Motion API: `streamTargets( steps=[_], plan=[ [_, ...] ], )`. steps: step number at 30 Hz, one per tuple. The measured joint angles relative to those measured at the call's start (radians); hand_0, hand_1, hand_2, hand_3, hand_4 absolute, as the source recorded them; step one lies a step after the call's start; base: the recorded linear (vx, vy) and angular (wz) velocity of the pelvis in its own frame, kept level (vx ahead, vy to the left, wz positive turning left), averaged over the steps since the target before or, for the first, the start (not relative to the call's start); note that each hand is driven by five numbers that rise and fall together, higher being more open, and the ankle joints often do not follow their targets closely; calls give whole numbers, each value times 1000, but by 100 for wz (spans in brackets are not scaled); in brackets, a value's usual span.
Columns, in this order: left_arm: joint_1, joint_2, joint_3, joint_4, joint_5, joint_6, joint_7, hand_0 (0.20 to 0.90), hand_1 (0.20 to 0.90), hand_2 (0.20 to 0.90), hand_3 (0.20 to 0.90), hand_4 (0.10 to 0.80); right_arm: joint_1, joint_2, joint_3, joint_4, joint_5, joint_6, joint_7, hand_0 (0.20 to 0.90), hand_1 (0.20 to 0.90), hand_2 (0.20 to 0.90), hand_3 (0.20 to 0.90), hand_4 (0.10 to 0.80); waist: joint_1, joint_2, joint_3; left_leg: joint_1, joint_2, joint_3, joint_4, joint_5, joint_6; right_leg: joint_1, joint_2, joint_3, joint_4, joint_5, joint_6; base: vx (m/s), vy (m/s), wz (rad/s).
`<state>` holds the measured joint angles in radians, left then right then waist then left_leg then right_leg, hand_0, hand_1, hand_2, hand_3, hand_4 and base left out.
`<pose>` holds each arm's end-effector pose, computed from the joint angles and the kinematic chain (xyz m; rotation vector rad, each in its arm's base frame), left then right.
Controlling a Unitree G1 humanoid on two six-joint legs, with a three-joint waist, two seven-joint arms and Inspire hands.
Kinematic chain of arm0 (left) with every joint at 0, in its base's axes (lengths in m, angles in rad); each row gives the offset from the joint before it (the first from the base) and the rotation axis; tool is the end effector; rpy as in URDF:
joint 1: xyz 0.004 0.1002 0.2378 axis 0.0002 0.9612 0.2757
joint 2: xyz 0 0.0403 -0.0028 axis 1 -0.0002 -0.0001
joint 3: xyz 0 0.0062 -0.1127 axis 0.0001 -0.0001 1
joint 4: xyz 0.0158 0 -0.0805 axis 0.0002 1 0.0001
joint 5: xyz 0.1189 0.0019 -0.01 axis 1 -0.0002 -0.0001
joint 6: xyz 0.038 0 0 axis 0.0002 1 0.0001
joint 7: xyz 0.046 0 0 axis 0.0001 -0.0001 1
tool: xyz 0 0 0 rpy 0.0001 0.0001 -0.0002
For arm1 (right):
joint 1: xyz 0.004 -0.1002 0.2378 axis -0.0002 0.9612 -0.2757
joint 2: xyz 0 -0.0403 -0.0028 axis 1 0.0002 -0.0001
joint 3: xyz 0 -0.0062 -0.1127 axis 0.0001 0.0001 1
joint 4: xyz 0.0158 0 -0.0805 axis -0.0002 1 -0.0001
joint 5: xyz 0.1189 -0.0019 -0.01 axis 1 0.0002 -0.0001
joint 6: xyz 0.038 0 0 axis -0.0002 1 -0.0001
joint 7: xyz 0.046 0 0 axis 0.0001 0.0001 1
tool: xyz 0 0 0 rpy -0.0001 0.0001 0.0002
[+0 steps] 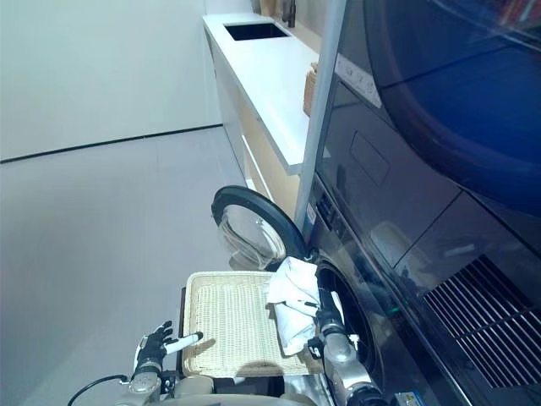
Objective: Pick up the clothes and place them into the washing machine
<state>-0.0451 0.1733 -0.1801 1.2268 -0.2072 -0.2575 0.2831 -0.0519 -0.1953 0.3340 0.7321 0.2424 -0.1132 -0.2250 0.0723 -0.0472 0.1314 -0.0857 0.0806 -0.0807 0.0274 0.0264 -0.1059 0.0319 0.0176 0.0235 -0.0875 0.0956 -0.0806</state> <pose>0.1062 0.2006 -0.1383 0.2237 0.9112 0.3169 0.1767 -0.1592 -0.0914 -0.1452 0.6006 -0.0492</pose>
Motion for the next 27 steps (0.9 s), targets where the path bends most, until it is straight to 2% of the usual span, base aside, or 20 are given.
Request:
streamTargets(
  steps=[2, 3, 4, 5, 8, 11, 14, 18, 19, 20, 21, 22, 23, 24, 25, 27],
  plan=[
    [10, -4, 1, 0, 3, 15, 2, 900, 900, 900, 900, 800, 1, -14, 8, -1, 0, 1, -13, 200, 200, 200, 200, 300, -1, 45, -6, 47, 4, 25, -32, 1, 12, 12, 22, 0, 1, -12, 18, 144, 112, -21],
    [17, -4, 1, -1, 6, 16, 3, 900, 900, 900, 900, 800, 3, -17, 13, 2, 0, 3, -15, 200, 200, 200, 200, 300, -5, 66, -10, 70, 8, 22, -58, 40, 74, 16, 31, 0, 1, -19, 31, 155, 114, -21],
    [17, 1, 2, -1, 6, 19, 4, 900, 900, 900, 900, 800, 7, -13, 18, 7, 1, 4, -16, 200, 200, 200, 200, 300, -1, 63, -11, 85, 1, 37, -69, 48, 77, 25, 20, 4, 1, -31, 47, 162, 115, -21],
    [21, 5, 3, -2, 6, 20, 5, 900, 900, 900, 900, 800, 5, -1, 16, 23, 4, 4, -15, 200, 200, 200, 200, 300, 0, 62, -12, 100, -8, 51, -82, 58, 92, 34, 5, -5, 1, -36, 60, 150, 122, -22],
    [32, 19, 4, -19, 5, 21, 7, 900, 900, 900, 900, 800, 4, 48, 7, 65, 77, 3, -14, 200, 200, 200, 200, 300, 1, 63, -30, 120, -34, 79, -107, 63, 114, 35, -30, -8, 5, -38, 86, 124, 124, -11],
    [33, 20, 4, -43, 3, 21, 8, 900, 900, 900, 900, 800, -1, 73, 8, 104, 156, 4, -13, 200, 200, 200, 200, 300, 26, 77, -38, 136, -52, 93, -107, 52, 129, 47, -49, -7, 3, -40, 99, 86, 97, -5],
    [35, 17, 0, -66, -1, 20, 7, 900, 900, 900, 900, 800, -12, 90, -26, 150, 224, 4, -15, 200, 200, 200, 200, 300, 35, 88, -51, 137, -60, 104, -107, 45, 133, 46, -59, -5, 5, -50, 109, 110, 113, -2],
    [64, 22, 1, -90, -18, 15, 5, 900, 900, 900, 900, 800, -34, 104, -69, 180, 321, 0, -23, 200, 200, 200, 200, 300, 65, 92, -55, 127, -62, 160, -107, 38, 139, -5, -70, -8, 23, -54, 117, -102, 44, -38],
    [85, 23, 1, -103, -36, 7, 6, 900, 900, 900, 900, 800, -60, 102, -69, 184, 329, -1, -34, 200, 200, 200, 200, 300, 86, 93, -55, 111, -55, 206, -107, 34, 136, -50, -84, -43, 42, -60, 123, -283, -10, -102],
    [100, 24, -2, -114, -50, 6, 6, 900, 900, 900, 900, 800, -81, 104, -70, 184, 348, -14, -41, 200, 200, 200, 200, 300, 99, 95, -61, 68, -47, 241, -103, 30, 141, -95, -98, -85, 45, -48, 140, -251, -21, -105],
    [100, 24, -4, -116, -65, 6, 6, 900, 900, 900, 900, 800, -104, 111, -72, 183, 379, -43, -47, 200, 200, 200, 200, 300, 98, 91, -61, 29, -43, 245, -100, 38, 138, -135, -105, -102, 68, -40, 141, -223, -10, -45],
    [90, 30, -24, -116, -81, 6, 7, 900, 900, 900, 900, 800, -118, 123, -90, 178, 409, -70, -60, 200, 200, 200, 200, 300, 82, 77, -57, -11, -53, 231, -90, 49, 137, -150, -124, -104, 60, -23, 167, -115, 1, -3],
    [83, 31, -38, -118, -91, 6, 7, 900, 900, 900, 900, 800, -128, 131, -105, 177, 437, -79, -64, 200, 200, 200, 200, 300, 79, 79, -49, -25, -54, 222, -84, 58, 145, -161, -126, -112, 53, -16, 171, -150, 12, 17],
    [74, 17, -55, -120, -107, -2, 4, 900, 900, 900, 900, 800, -156, 133, -150, 178, 511, -97, -92, 200, 200, 200, 200, 300, 79, 97, -32, -45, -54, 211, -81, 64, 142, -167, -124, -120, 35, 7, 161, -224, 28, 4],
    [71, 7, -63, -122, -120, -14, 6, 900, 900, 900, 900, 800, -161, 136, -158, 178, 541, -116, -106, 200, 200, 200, 200, 300, 79, 108, -21, -50, -56, 206, -72, 66, 143, -170, -125, -120, 29, 16, 168, -226, 28, -9],
    [66, -2, -79, -151, -143, -47, 17, 900, 900, 900, 900, 800, -214, 138, -195, 160, 620, -175, -125, 200, 200, 200, 200, 300, 80, 123, 18, -112, -56, 182, -39, 45, 123, -234, -129, -119, 52, 15, 165, -184, 47, -21]
  ],
)
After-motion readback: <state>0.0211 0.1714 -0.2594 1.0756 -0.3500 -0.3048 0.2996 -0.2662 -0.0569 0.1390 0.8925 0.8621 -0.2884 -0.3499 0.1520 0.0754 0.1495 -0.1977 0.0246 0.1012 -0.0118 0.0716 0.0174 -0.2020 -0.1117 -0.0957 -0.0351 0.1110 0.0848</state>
